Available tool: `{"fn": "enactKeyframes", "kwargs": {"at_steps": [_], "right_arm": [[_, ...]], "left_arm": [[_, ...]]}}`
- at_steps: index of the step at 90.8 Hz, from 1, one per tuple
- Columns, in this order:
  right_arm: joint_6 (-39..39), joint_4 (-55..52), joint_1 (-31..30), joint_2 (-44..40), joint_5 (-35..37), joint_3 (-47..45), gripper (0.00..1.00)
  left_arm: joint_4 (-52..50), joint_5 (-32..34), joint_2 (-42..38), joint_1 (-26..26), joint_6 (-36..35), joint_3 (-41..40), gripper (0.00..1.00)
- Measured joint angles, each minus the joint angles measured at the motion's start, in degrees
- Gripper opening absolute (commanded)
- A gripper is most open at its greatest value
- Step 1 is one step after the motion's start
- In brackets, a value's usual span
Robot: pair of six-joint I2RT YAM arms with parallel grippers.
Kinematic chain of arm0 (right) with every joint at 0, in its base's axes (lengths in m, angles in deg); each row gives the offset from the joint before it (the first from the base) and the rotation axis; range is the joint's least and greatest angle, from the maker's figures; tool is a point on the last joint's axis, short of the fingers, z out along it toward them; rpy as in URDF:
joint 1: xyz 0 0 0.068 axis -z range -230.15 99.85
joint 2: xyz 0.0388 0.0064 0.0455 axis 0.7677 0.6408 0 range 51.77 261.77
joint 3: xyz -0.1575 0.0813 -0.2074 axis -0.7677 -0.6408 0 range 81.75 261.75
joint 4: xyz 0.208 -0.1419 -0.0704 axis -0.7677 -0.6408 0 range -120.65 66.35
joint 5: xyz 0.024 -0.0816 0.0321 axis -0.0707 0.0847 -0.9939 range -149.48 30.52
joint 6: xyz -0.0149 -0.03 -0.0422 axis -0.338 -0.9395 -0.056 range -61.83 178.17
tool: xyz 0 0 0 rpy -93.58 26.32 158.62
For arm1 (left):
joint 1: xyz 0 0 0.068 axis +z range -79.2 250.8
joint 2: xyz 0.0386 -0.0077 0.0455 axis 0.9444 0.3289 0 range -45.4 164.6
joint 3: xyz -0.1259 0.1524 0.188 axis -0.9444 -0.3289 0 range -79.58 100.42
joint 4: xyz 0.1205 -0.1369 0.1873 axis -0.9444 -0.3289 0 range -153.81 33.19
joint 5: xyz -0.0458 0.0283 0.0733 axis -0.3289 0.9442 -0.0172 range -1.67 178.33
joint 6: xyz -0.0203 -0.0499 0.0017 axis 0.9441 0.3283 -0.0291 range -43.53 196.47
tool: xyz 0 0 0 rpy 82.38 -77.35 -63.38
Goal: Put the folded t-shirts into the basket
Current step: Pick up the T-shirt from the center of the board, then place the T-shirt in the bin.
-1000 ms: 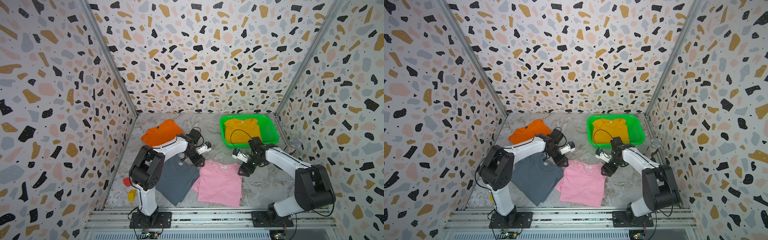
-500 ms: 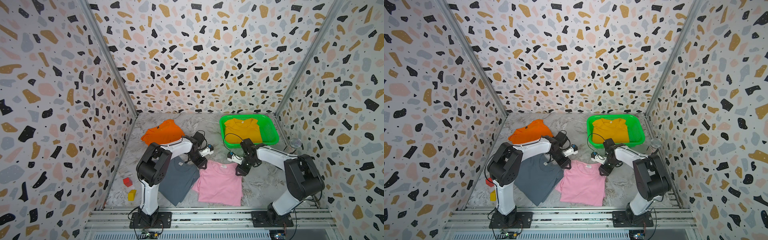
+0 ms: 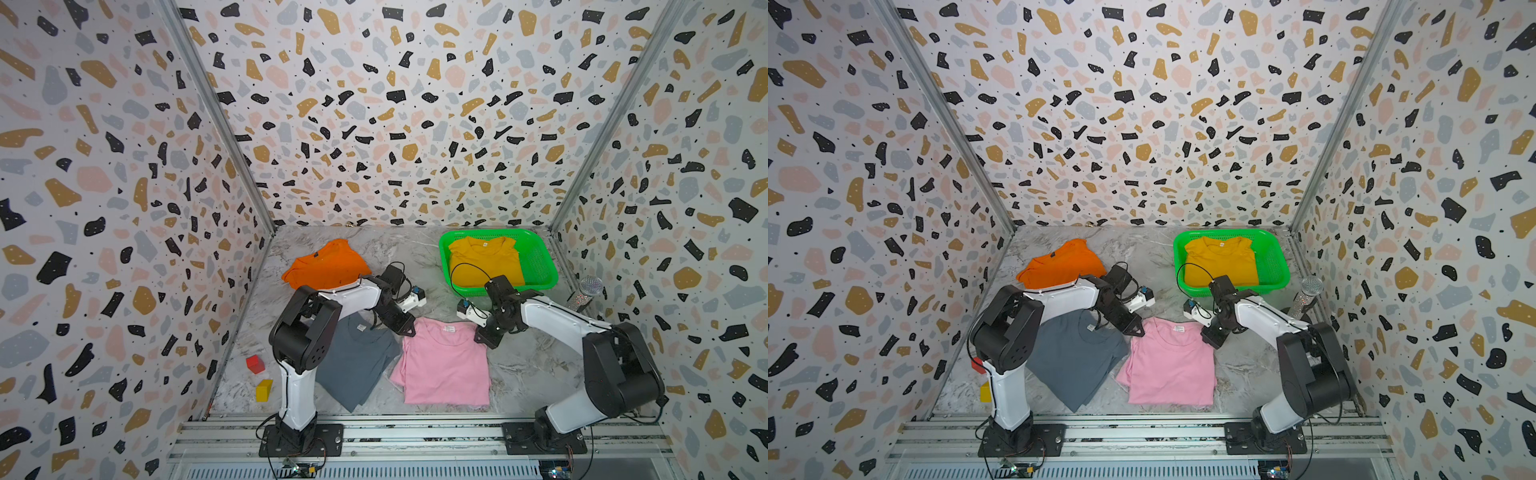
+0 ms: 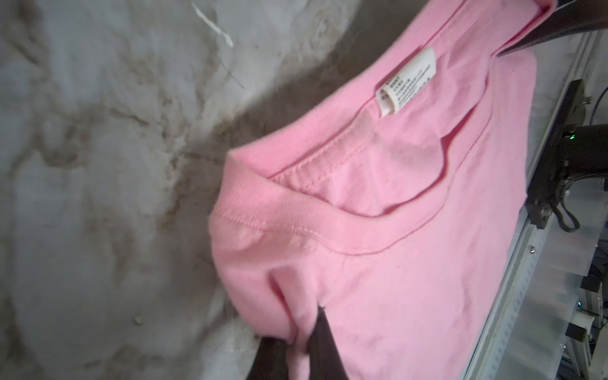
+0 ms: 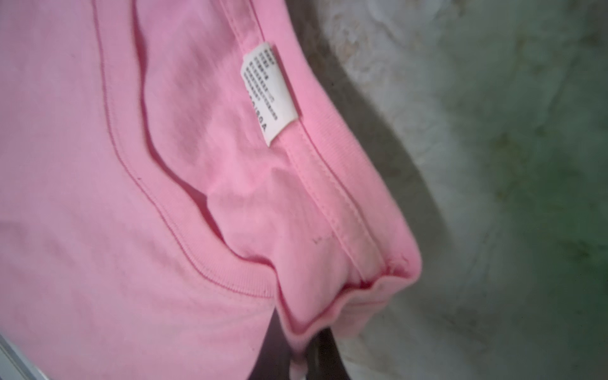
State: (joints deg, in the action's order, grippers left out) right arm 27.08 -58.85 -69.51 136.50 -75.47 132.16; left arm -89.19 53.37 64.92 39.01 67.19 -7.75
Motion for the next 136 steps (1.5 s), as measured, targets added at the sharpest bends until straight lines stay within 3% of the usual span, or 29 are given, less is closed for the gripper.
{"fn": "enactKeyframes", "kwargs": {"at_steps": [34,56,87,111,136], "right_arm": [[0.6,3.9,2.2,-13.3,3.9,-0.8,0.00],[0.4,3.1,3.1,-17.4,8.9,0.0,0.00],[-2.4,-3.4,5.3,-20.7,16.5,8.5,0.00],[-4.0,-7.7,10.2,-16.2,20.9,18.3,0.00],[-5.4,-9.0,15.2,-5.7,23.6,30.2,0.00]], "left_arm": [[4.4,-6.3,-4.5,0.8,1.6,3.9,0.00],[6.0,-8.2,-5.3,0.3,2.8,7.4,0.00],[6.7,-8.7,-5.3,-2.8,5.6,15.2,0.00],[7.1,-7.4,-0.9,-5.4,9.2,28.5,0.00],[4.7,-5.5,17.7,-5.9,13.8,52.7,0.00]]}}
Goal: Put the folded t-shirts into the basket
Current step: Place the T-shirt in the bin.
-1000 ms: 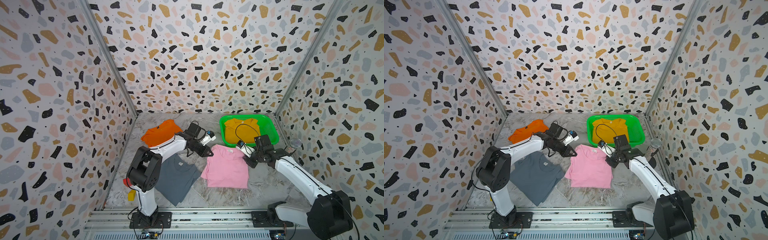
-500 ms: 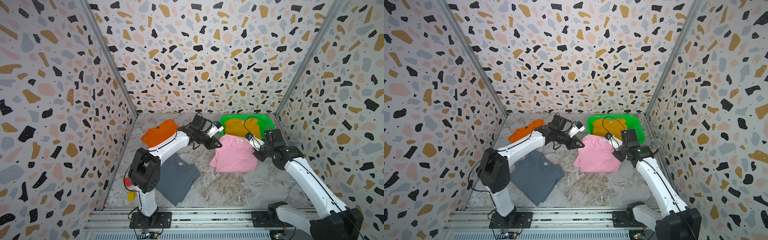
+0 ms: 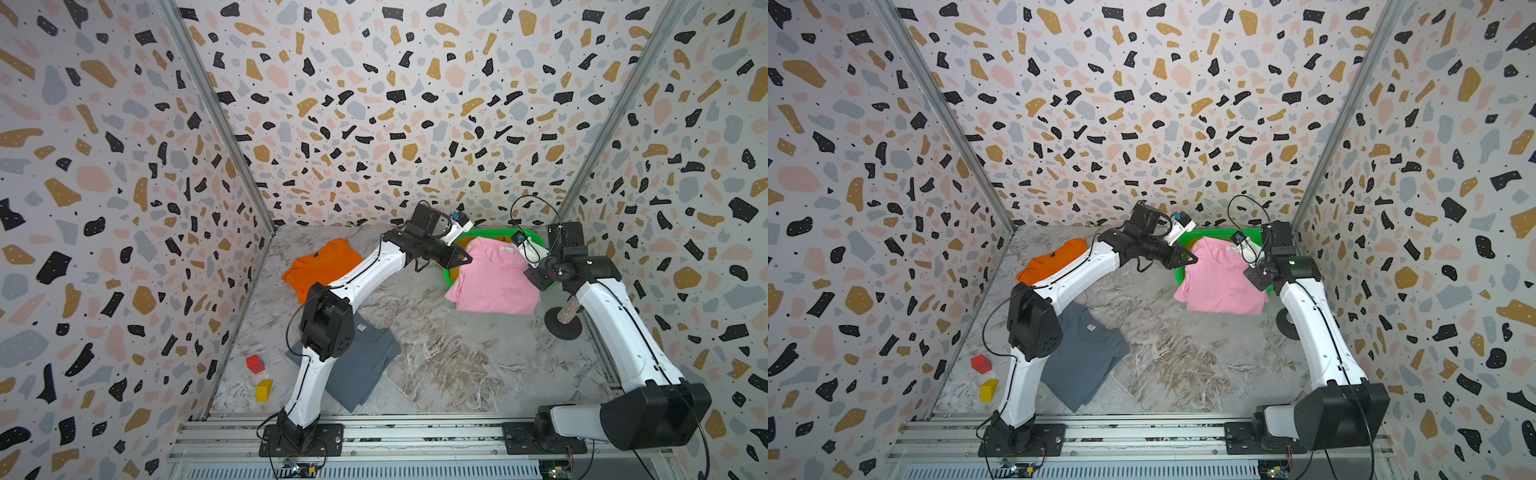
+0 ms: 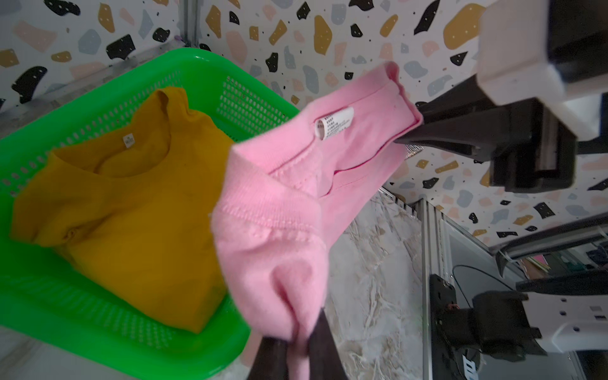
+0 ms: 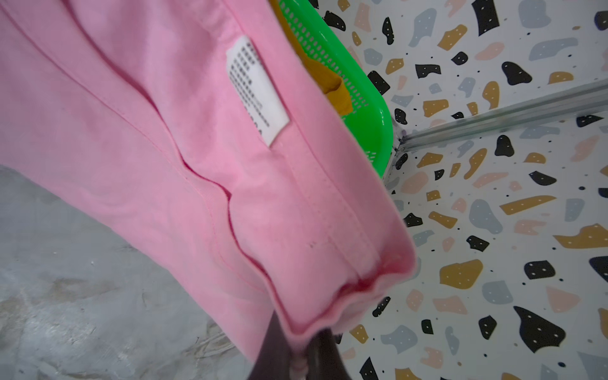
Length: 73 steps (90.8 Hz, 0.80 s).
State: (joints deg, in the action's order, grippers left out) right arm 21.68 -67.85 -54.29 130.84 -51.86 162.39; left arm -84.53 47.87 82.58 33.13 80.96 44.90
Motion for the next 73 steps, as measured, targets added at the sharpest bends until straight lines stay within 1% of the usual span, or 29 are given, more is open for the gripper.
{"fn": "enactKeyframes", "kwargs": {"at_steps": [15,22,32,49,73], "right_arm": [[0.0,0.2,2.6,10.1,0.7,7.4,0.00],[0.0,1.2,3.3,14.6,1.2,9.8,0.00],[0.0,3.4,4.0,20.8,2.1,12.6,0.00],[-1.5,8.7,4.2,29.8,3.7,15.1,0.00],[-4.0,16.4,4.1,38.8,5.5,16.3,0.00]], "left_arm": [[-2.7,2.5,13.0,0.0,1.3,18.9,0.00],[-2.7,4.6,16.6,0.1,1.3,23.5,0.00],[-2.4,7.9,19.7,0.1,0.3,25.8,0.00],[-0.6,13.1,24.4,0.2,-3.8,27.3,0.00],[1.2,19.1,30.1,0.3,-11.1,29.3,0.00]]}}
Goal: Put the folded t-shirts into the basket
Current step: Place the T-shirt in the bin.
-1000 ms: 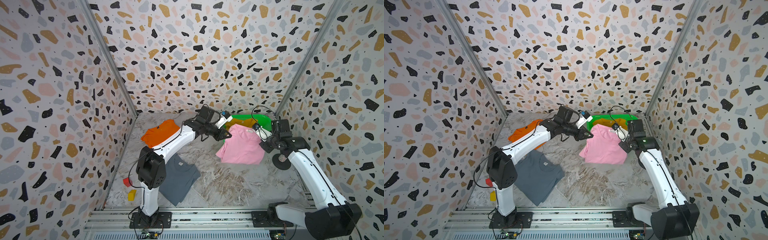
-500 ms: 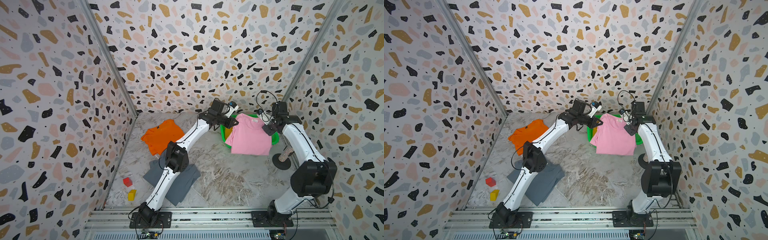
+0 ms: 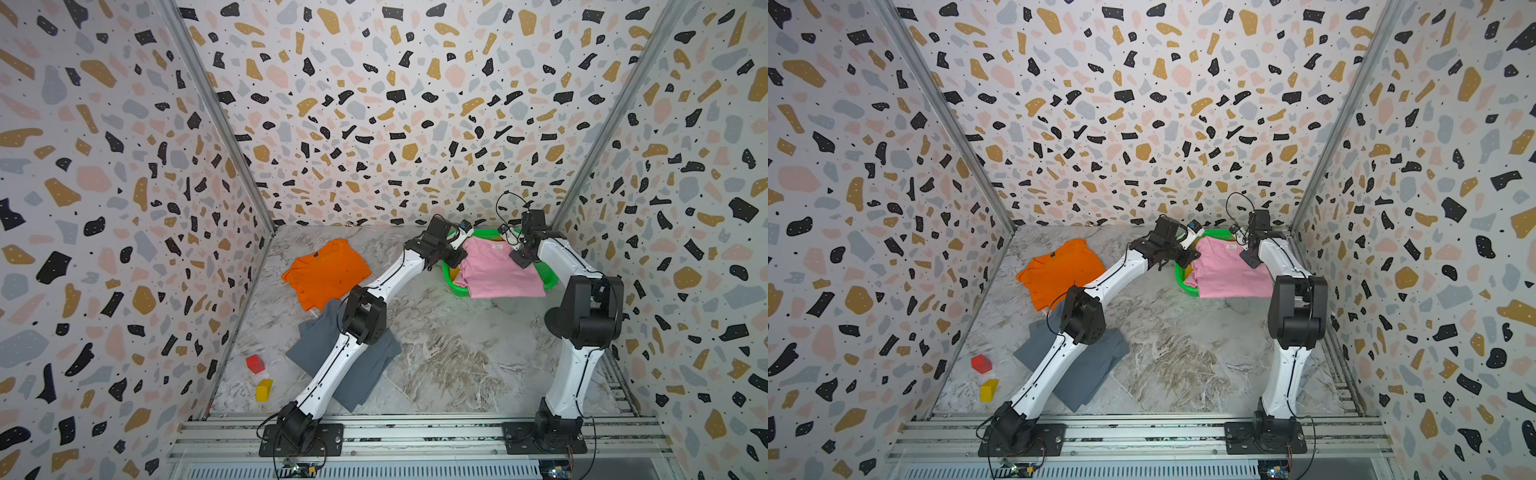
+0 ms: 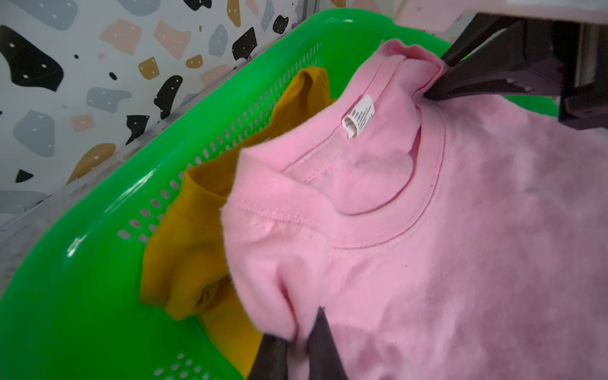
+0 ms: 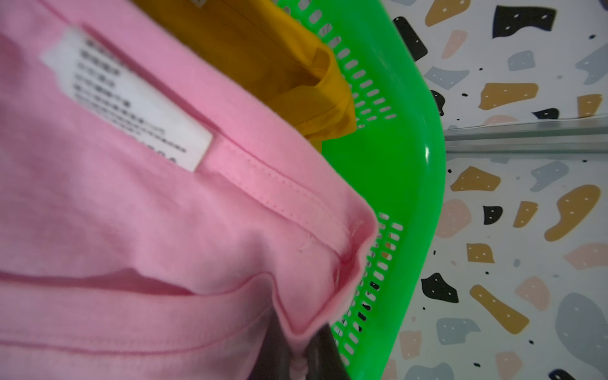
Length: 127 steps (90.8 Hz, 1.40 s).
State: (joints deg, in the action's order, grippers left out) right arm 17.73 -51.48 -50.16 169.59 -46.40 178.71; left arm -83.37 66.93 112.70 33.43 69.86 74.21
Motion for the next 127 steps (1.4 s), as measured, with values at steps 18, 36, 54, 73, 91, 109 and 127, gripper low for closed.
{"fn": "enactKeyframes", "kwargs": {"at_steps": [18,36,54,73,91,109,127], "right_arm": [[-0.3,3.2,0.0,5.0,0.0,3.0,0.00],[-0.3,4.1,-0.2,8.5,-0.1,5.9,0.07],[-0.6,4.3,-0.2,8.9,0.5,6.4,0.40],[-0.7,3.1,0.0,8.6,0.7,8.3,0.55],[-0.2,-1.0,0.0,3.5,-1.9,7.9,0.58],[0.5,-6.8,0.0,-10.7,-14.3,1.0,0.70],[1.6,-14.9,-1.6,-18.5,-29.9,-4.6,0.86]], "left_arm": [[2.2,3.3,1.8,0.1,-3.5,2.1,0.00],[3.0,5.1,2.4,0.1,-5.7,2.6,0.02],[2.8,6.5,2.4,0.1,-7.3,2.6,0.29],[0.9,10.3,1.4,0.1,-8.5,2.3,0.48],[-2.8,15.2,-4.7,-0.3,-9.2,-1.6,0.56],[-5.0,18.7,-18.4,-0.3,-9.3,-13.5,0.64],[-5.7,19.2,-38.3,1.3,-9.4,-35.7,0.67]]}}
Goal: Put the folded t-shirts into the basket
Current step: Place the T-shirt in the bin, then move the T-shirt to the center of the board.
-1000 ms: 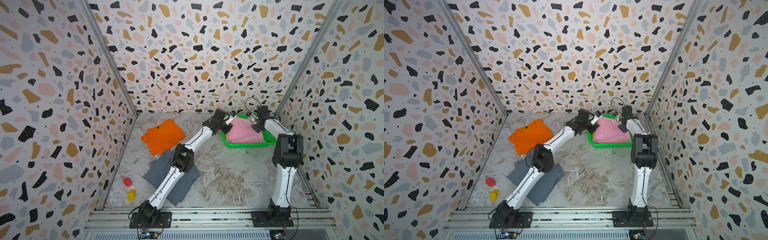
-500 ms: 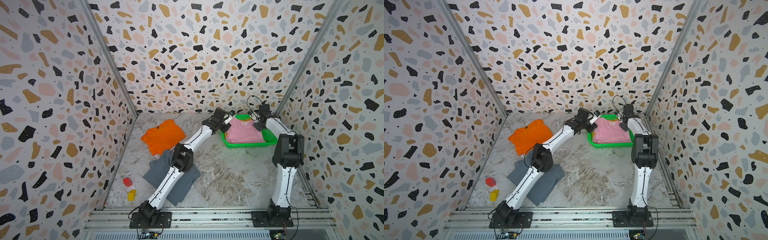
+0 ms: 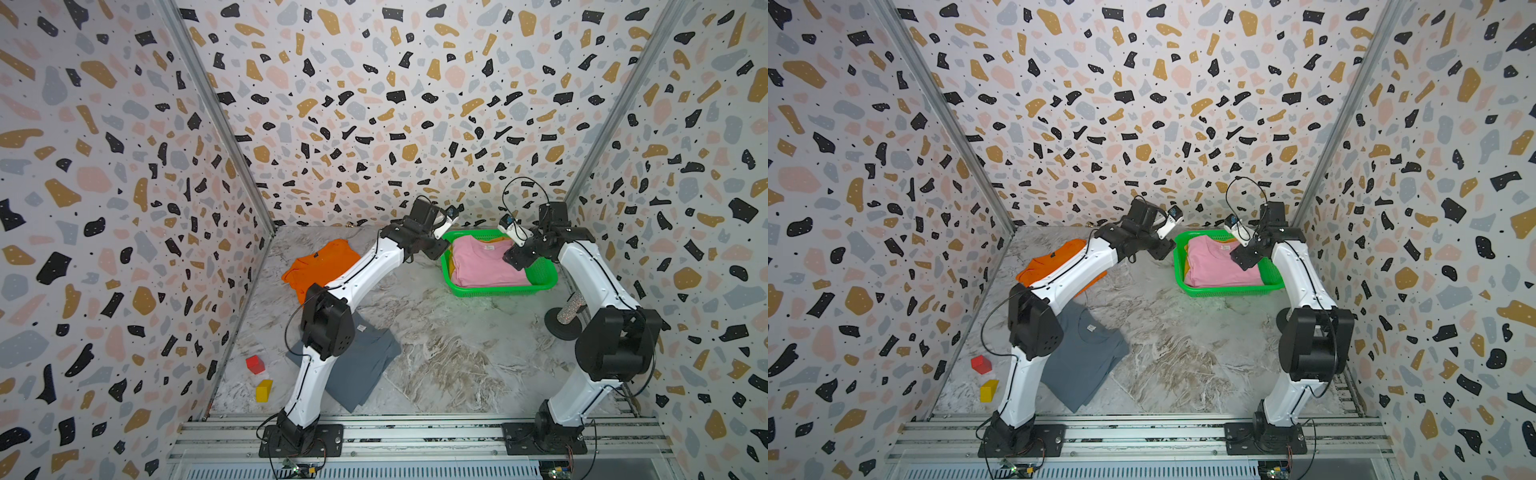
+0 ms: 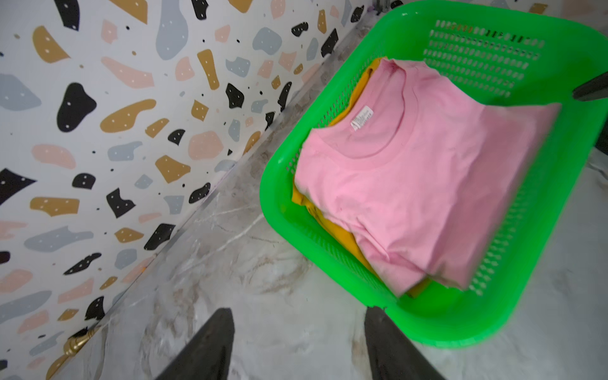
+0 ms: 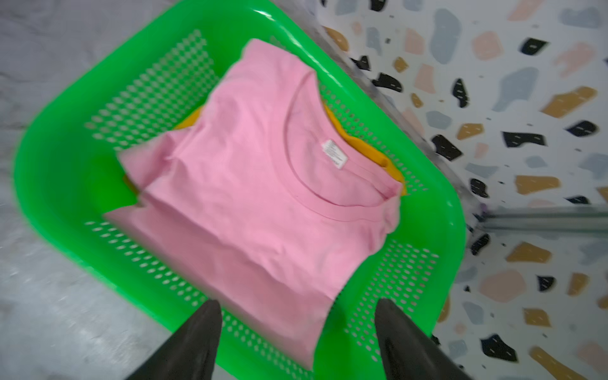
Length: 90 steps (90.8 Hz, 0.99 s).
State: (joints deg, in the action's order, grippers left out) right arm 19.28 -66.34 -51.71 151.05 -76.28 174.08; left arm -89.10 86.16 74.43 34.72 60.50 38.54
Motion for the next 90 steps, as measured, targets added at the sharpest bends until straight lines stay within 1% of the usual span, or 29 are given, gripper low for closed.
{"fn": "enactKeyframes", "kwargs": {"at_steps": [8,20,30,42,53,68,80,90], "right_arm": [[0.7,-2.3,-2.8,0.2,-5.7,-3.0,0.88],[2.8,-3.2,-9.3,3.6,-11.1,-5.5,0.87],[4.2,-1.6,-14.1,7.0,-11.6,-5.7,0.84],[5.2,0.2,-17.3,10.2,-10.3,-5.4,0.79],[5.7,1.1,-19.1,13.6,-7.8,-3.6,0.73],[6.0,2.6,-20.9,16.3,-4.2,-1.4,0.55],[5.5,3.8,-23.8,17.5,-1.9,0.1,0.46],[5.0,3.8,-26.6,18.9,-1.0,2.3,0.43]], "left_arm": [[-0.3,-1.1,-8.4,2.7,0.5,-10.4,0.68],[-0.7,-3.3,-19.4,9.5,1.1,-25.8,0.68],[-1.5,-3.6,-26.3,15.2,0.6,-36.5,0.68],[-3.1,-4.3,-32.8,17.9,-1.0,-46.4,0.69],[-4.6,-4.7,-37.7,19.9,-2.8,-52.3,0.69],[-5.4,-4.2,-44.0,23.7,-4.8,-59.0,0.70],[-7.3,-2.2,-45.4,26.2,-7.3,-62.3,0.70],[-9.7,-1.1,-45.4,27.8,-10.0,-63.6,0.70]]}}
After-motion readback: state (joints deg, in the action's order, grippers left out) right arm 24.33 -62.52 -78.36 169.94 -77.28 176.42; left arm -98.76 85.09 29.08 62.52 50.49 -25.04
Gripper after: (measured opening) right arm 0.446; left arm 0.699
